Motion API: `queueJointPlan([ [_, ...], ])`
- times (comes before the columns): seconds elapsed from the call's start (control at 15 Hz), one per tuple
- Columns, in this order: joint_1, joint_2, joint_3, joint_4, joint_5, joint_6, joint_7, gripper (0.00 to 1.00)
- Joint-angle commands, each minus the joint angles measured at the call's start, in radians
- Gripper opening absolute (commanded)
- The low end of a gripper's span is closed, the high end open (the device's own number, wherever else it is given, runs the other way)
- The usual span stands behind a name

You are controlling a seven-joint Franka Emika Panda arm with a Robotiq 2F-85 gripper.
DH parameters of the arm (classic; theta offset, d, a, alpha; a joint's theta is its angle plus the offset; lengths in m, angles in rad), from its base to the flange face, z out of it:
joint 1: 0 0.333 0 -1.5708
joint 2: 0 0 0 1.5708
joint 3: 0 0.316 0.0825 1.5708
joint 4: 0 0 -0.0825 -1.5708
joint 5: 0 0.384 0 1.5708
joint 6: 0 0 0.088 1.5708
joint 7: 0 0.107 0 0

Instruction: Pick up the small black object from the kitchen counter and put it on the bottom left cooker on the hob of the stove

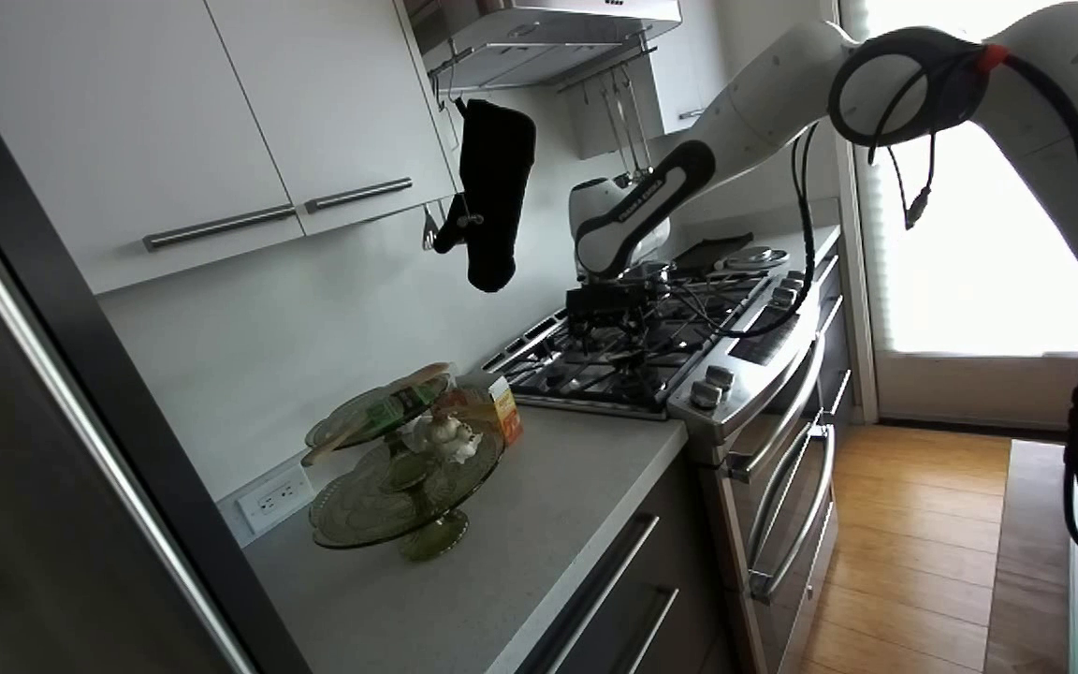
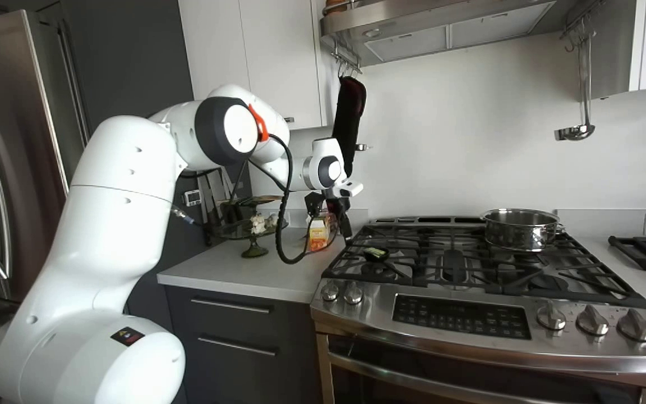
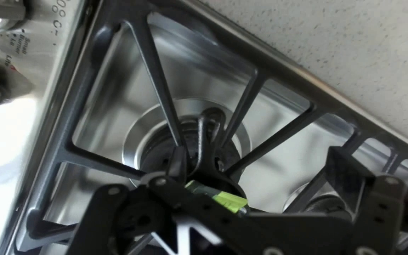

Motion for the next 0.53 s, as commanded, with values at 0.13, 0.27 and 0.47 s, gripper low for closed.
queueJointPlan([
  [0.13, 0.003, -0.254, 0.023, -0.232, -0.023, -0.045, -0.177, 1.00],
  [0.27, -0.003, -0.335, 0.029, -0.316, -0.039, -0.021, -0.279, 1.00],
  [0.47, -0.012, -0.439, 0.037, -0.425, -0.067, -0.006, -0.438, 1.00],
])
